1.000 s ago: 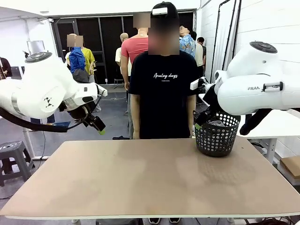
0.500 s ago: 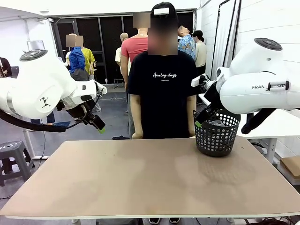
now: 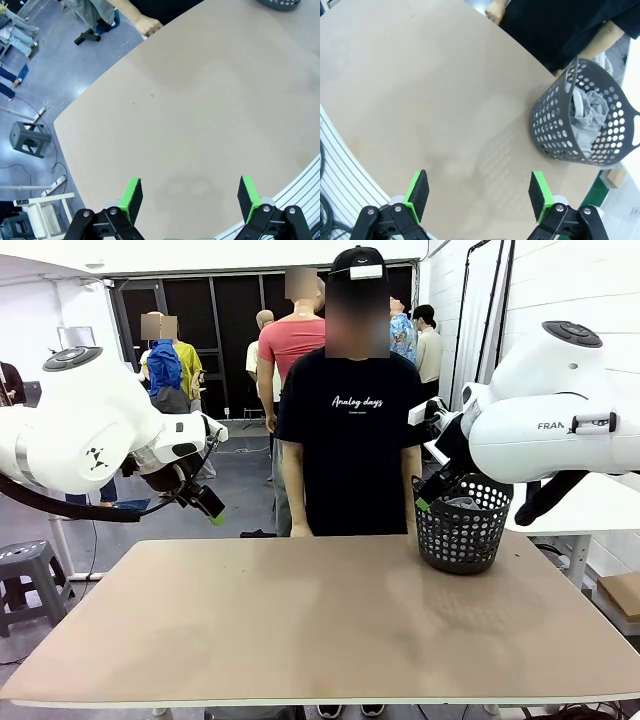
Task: Fold the training pants.
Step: Grab both ends of the Training pants handed by a person.
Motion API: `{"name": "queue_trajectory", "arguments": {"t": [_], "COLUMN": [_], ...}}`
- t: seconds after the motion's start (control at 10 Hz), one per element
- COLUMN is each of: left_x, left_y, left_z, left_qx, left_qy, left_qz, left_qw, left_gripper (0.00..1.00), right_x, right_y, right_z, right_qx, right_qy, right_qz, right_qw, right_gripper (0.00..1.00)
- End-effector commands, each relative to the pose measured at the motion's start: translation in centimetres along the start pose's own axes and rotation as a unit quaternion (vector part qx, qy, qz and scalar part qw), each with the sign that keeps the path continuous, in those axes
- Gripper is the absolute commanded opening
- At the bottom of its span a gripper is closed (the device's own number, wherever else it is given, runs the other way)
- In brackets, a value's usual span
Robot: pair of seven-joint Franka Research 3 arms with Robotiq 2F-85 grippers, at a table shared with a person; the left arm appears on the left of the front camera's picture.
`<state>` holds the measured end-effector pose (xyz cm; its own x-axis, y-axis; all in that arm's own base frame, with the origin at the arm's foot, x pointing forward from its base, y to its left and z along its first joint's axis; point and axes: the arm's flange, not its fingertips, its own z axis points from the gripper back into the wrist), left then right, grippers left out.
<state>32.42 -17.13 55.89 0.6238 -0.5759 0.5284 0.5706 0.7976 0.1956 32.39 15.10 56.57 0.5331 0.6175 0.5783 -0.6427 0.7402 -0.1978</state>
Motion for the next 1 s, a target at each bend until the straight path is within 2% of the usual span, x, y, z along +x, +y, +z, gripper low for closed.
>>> {"name": "queue_trajectory", "arguments": {"t": [0.0, 0.9], "left_x": [0.17, 0.17], "left_y": [0.17, 0.17], "left_z": [-0.05, -0.05], "left_qx": [-0.001, -0.001], "left_qy": [0.000, 0.000], "left_qz": [0.001, 0.001], "left_qw": [1.000, 1.000], "left_gripper": [1.00, 1.00], "right_x": [-0.02, -0.02], "right_y": [0.00, 0.00], "right_z": [-0.03, -0.03], "right_qx": [0.000, 0.000], "right_qy": [0.001, 0.001], "right_qz": [0.000, 0.000], "right_qw": [1.000, 1.000], "right_gripper": [1.00, 1.00]}}
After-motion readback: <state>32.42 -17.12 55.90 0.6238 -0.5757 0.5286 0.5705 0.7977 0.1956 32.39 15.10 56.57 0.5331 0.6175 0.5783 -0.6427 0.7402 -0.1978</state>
